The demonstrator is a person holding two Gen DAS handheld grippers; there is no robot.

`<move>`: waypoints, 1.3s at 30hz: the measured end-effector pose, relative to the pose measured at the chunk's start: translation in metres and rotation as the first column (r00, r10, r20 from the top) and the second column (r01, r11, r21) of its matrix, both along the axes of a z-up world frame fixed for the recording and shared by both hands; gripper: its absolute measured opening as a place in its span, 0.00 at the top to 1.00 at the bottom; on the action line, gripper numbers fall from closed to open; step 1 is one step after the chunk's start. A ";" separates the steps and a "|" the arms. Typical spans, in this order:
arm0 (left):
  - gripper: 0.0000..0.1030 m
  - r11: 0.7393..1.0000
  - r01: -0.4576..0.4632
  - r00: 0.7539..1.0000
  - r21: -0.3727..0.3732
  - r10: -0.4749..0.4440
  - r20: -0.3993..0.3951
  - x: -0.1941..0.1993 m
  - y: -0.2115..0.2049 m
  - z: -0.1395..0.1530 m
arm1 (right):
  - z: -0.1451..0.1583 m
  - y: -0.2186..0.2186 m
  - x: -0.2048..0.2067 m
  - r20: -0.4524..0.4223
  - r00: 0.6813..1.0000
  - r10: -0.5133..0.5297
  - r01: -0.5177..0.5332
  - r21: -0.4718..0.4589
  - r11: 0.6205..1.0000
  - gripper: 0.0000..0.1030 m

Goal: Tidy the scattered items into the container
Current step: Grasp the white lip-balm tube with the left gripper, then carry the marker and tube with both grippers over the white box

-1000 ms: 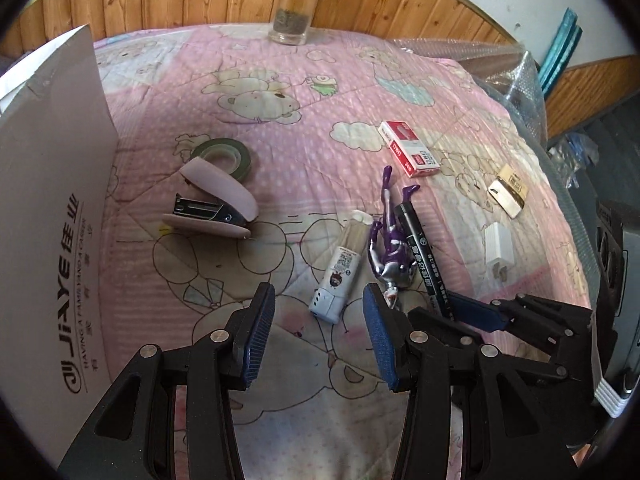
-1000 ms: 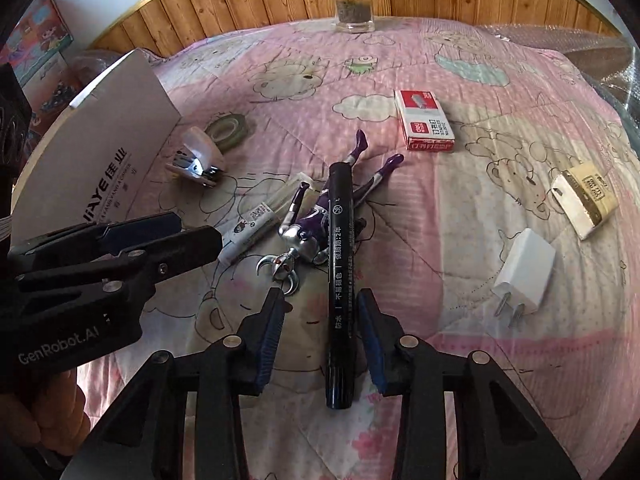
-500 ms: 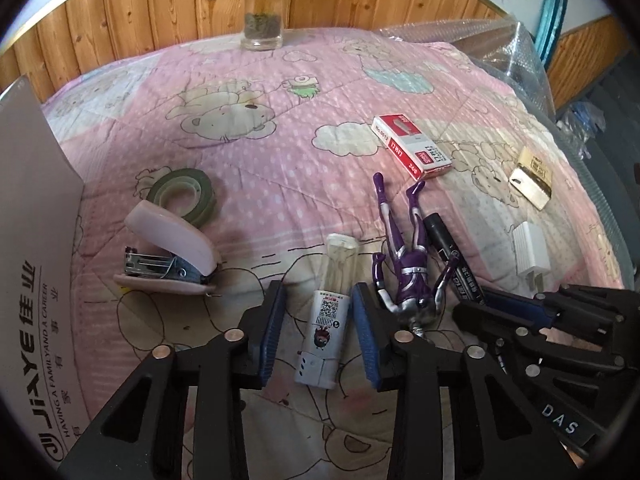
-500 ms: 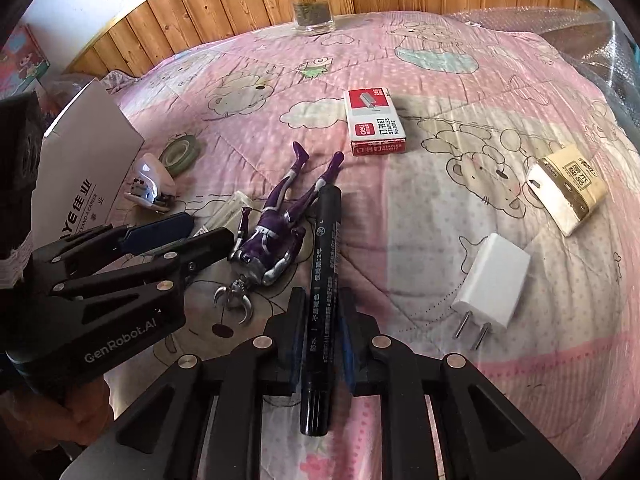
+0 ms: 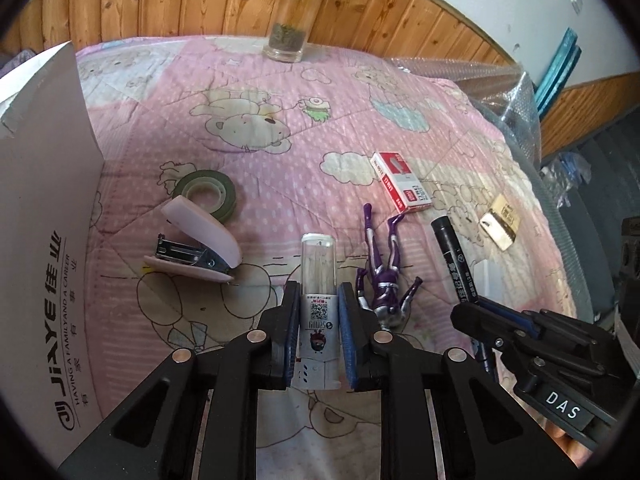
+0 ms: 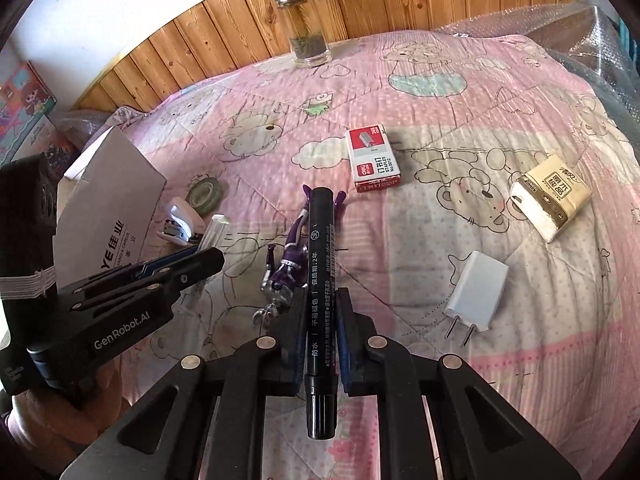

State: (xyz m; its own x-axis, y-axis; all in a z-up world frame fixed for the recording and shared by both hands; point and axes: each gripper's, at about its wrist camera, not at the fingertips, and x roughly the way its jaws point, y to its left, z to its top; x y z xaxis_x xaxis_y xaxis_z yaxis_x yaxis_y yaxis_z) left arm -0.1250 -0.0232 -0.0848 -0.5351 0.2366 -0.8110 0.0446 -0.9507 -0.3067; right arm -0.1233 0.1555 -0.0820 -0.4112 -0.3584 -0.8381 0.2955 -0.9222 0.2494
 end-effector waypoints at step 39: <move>0.81 0.989 -0.118 0.980 -0.094 0.100 -0.171 0.087 -0.061 0.093 | 0.057 -0.089 0.066 -0.139 0.979 0.147 -0.150 -0.005 0.989 0.86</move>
State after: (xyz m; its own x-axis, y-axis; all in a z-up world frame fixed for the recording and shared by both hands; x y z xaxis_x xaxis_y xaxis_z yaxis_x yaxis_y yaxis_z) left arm -0.0385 -0.0847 0.0084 -0.6816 0.0893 -0.7263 0.1067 -0.9698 -0.2194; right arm -0.0572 0.0664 -0.0250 -0.4637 -0.4369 -0.7708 0.4615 -0.8617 0.2109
